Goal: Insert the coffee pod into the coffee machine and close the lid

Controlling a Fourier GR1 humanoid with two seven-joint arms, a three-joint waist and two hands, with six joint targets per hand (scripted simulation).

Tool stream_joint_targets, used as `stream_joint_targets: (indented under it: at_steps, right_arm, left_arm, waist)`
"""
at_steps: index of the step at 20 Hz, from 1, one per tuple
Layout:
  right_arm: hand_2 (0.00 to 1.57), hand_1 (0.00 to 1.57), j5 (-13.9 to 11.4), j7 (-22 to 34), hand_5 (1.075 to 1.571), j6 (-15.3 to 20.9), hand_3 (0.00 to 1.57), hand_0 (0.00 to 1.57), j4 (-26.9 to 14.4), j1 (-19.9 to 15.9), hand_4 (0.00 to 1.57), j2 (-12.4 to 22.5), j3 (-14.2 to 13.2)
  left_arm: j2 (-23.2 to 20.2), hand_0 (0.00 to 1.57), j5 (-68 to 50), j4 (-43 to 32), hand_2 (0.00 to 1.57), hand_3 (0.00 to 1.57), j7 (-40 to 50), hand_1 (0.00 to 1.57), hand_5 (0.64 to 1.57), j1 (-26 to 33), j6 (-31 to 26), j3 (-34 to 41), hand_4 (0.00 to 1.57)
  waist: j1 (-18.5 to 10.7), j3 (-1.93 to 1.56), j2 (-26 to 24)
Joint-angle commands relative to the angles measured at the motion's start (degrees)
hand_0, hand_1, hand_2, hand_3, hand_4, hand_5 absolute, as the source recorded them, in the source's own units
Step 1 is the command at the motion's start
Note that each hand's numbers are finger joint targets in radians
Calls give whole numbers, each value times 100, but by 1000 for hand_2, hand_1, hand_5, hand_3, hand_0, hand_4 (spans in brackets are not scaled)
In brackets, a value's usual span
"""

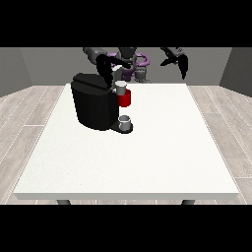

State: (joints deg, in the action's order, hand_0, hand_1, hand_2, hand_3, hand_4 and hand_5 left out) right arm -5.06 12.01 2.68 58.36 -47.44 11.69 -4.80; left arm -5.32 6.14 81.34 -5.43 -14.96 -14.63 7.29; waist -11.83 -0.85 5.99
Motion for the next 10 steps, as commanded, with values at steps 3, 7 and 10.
stream_joint_targets:
  at_steps: [3,7,10]
  right_arm:
    - [0,0,-222,-310,1571,-113,0,0,312,-731,203,-96,341]
    - [0,0,-424,-79,1571,69,0,0,496,-875,274,-25,391]
    - [0,0,-393,331,1571,132,0,0,632,-973,96,7,308]
  left_arm:
    - [29,0,11,-8,0,0,-42,0,1571,-322,-6,-76,439]
    - [-20,0,-46,-88,0,0,-169,0,1571,-498,-73,-35,397]
    - [100,0,-44,-34,0,0,-23,0,1571,-535,-200,-264,418]
  waist:
    - [-560,85,290]
    - [-724,89,424]
    - [-1029,86,424]
